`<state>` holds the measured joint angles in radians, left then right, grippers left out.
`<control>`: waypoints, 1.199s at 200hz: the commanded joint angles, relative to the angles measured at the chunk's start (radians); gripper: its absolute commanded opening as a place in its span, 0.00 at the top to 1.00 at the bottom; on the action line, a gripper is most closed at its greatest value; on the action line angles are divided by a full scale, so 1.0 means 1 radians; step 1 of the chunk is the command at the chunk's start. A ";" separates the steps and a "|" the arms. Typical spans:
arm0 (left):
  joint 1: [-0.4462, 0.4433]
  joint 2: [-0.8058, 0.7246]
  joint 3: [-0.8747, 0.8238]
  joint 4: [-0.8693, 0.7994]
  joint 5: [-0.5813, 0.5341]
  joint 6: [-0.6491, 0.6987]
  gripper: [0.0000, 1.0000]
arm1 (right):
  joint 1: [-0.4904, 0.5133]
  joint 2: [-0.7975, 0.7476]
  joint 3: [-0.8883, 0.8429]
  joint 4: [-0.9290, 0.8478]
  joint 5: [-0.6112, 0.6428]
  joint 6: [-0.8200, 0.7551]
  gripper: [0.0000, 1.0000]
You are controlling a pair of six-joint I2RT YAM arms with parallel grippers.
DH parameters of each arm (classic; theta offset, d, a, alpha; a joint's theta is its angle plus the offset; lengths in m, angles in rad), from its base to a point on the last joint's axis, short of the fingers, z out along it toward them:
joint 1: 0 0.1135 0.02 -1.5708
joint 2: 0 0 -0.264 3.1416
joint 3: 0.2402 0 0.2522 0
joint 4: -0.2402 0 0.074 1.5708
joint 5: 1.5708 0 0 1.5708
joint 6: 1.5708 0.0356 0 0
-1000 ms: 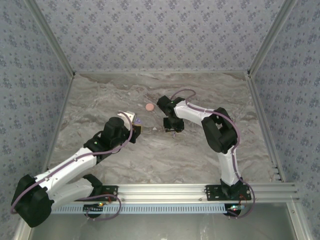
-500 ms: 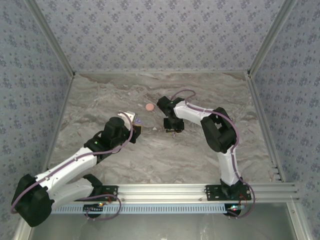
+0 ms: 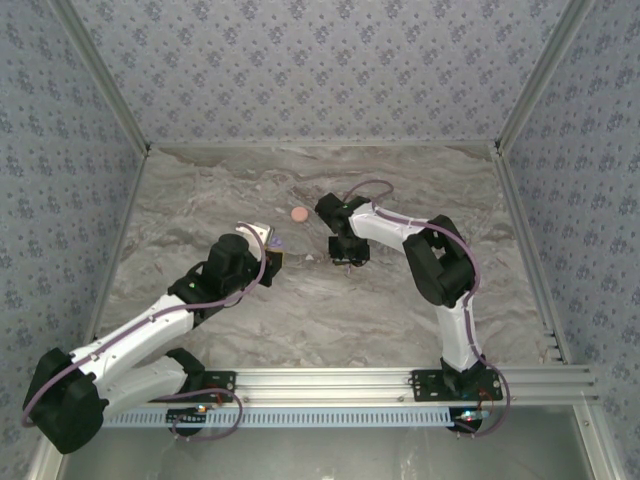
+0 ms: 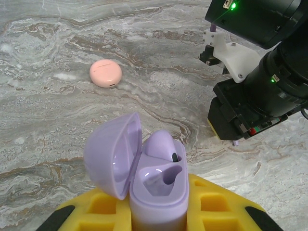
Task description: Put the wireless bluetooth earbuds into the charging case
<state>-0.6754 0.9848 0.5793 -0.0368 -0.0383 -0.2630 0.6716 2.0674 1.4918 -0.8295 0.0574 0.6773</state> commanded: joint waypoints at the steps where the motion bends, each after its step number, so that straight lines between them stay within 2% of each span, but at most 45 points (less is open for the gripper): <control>1: -0.001 0.005 0.025 0.036 0.014 -0.007 0.90 | 0.001 0.016 -0.045 0.001 -0.017 0.021 0.78; 38: -0.001 0.016 0.022 0.038 0.024 -0.010 0.90 | -0.006 -0.019 -0.074 0.047 -0.026 0.008 0.79; 73: -0.003 0.073 0.021 0.081 0.080 -0.030 0.90 | -0.016 -0.069 -0.119 0.121 -0.043 -0.013 0.79; 139: -0.009 0.259 -0.014 0.301 0.225 -0.083 0.90 | -0.050 -0.163 -0.220 0.303 -0.141 -0.041 0.79; 240: -0.028 0.470 -0.032 0.519 0.306 -0.082 0.89 | -0.097 -0.301 -0.282 0.437 -0.236 -0.097 0.79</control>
<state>-0.6907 1.4216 0.5632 0.3729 0.2253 -0.3424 0.5816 1.8114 1.2114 -0.4248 -0.1341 0.6056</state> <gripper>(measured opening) 0.205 0.211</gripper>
